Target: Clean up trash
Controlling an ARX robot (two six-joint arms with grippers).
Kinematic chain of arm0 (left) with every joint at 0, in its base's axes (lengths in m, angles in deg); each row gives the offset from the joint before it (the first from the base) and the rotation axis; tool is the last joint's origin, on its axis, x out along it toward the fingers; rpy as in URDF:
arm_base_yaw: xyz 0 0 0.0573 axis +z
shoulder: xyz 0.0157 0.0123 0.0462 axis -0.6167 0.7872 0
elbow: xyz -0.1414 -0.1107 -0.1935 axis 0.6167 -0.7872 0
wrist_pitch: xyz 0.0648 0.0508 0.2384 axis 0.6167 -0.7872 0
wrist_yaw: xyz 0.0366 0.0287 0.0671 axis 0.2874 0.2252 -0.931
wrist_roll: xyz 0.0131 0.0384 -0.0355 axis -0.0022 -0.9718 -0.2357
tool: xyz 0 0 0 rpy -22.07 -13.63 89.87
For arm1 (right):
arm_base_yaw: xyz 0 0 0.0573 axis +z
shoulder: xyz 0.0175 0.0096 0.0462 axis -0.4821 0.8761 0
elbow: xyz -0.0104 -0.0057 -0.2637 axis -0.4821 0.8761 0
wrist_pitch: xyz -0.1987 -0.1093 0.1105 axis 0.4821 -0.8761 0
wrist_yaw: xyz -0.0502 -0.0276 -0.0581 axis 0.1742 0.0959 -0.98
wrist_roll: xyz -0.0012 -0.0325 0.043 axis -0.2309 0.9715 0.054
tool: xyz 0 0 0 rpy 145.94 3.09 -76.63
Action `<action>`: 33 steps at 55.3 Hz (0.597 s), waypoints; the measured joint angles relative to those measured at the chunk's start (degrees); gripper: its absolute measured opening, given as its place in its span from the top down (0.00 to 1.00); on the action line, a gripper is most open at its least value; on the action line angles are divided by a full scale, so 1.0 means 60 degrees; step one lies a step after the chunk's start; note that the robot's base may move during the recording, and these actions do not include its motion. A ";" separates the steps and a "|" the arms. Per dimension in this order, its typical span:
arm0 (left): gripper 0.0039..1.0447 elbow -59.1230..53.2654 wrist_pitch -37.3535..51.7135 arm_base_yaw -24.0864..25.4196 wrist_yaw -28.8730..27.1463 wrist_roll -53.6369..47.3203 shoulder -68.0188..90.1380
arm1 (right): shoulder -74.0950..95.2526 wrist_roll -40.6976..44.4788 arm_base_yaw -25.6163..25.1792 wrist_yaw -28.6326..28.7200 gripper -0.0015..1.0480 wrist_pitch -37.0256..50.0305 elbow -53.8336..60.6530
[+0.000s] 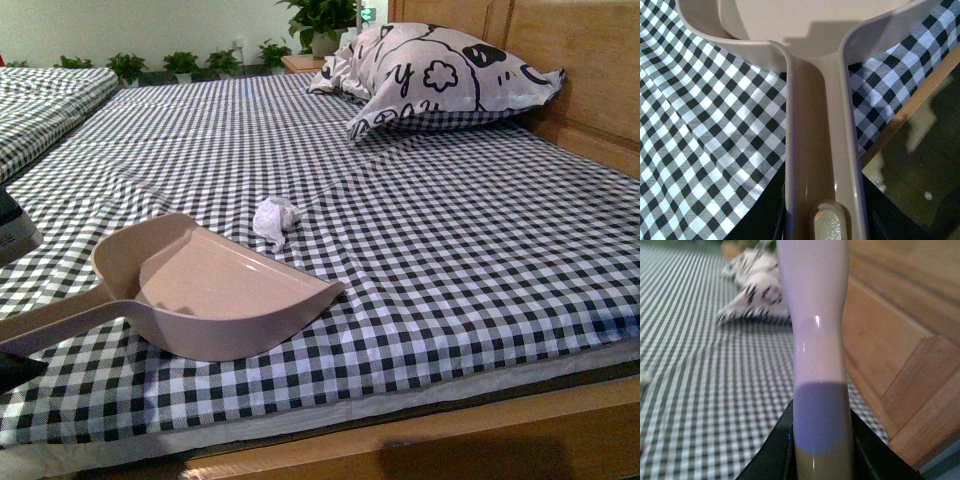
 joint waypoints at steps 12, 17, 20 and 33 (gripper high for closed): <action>0.75 0.0000 0.0000 0.0000 0.0011 -0.0011 0.0004 | 0.3577 -0.0004 -0.0386 0.2630 0.81 -0.1137 -0.2051; 0.75 -0.0004 0.0000 0.0000 0.0011 -0.0029 0.0007 | 0.5151 -0.0029 -0.0648 0.3271 0.81 -0.1552 -0.2874; 0.75 -0.0004 0.0000 0.0000 0.0007 -0.0033 0.0007 | 0.5858 0.0058 -0.0718 0.3319 0.81 -0.1676 -0.3340; 0.75 -0.0004 0.0000 0.0000 0.0007 -0.0036 0.0007 | 0.8980 0.0470 -0.0535 0.3300 0.81 -0.2109 -0.5960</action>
